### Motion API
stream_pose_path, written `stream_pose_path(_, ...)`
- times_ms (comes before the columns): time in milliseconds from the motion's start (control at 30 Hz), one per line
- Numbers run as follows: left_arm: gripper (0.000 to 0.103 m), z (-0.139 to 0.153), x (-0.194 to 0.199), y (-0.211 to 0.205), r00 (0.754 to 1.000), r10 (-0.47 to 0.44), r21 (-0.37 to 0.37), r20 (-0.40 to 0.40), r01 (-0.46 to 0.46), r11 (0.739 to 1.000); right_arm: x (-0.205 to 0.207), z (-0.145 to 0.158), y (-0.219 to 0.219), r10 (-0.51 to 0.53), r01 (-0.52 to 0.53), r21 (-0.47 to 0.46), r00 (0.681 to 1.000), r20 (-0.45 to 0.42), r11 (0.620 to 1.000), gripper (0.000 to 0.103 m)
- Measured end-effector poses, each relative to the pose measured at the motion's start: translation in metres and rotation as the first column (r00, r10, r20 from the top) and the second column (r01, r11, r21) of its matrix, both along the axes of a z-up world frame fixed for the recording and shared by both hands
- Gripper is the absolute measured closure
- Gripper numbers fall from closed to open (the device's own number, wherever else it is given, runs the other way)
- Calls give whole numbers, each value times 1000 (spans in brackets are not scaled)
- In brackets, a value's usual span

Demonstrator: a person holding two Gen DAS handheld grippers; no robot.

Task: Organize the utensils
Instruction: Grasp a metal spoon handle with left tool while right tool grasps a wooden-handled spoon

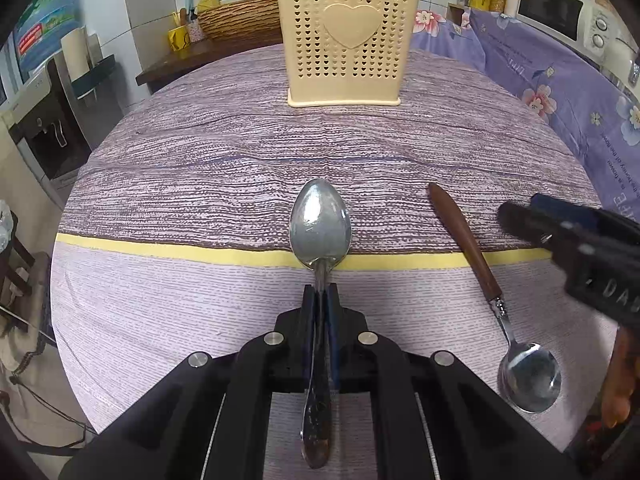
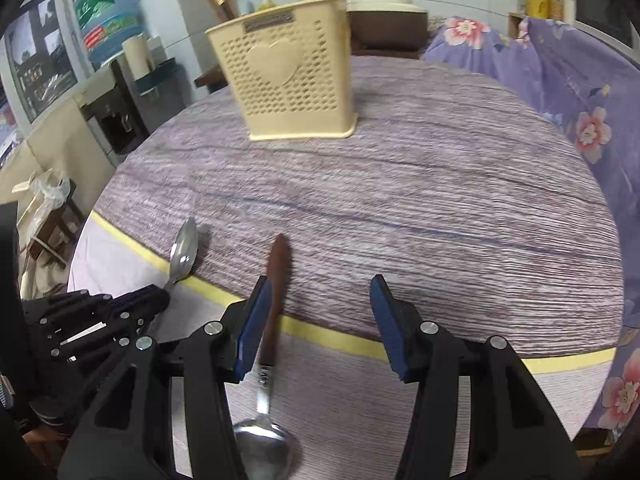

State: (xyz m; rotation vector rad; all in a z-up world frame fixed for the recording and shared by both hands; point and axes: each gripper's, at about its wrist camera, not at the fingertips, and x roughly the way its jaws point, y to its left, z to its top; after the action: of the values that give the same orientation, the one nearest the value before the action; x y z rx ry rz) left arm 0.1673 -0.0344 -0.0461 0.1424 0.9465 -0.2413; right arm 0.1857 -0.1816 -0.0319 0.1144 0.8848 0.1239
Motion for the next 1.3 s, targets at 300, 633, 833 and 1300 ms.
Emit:
stream_pose_path(300,94,3,-1,7,1000,11,-33,-3,-11,999,17,-18,31,45,-50,-61,996,-79,997,60)
stream_pose_path(633,70,8,8,16,998,53,-37,16,-53,998,27,-19,41,57,-64,-113,996,-68,992,86)
stream_pose_path(833,55,7,17,10,999,40,-28,19,-40,999,22,-6,29,47,-48,-66,999,-20,997,86)
stream_pose_path(1300,40,-2,41,-7,1000,23,-3,3,-23,1000,-4,45,-2,-13,18,-35,992,129,999,87)
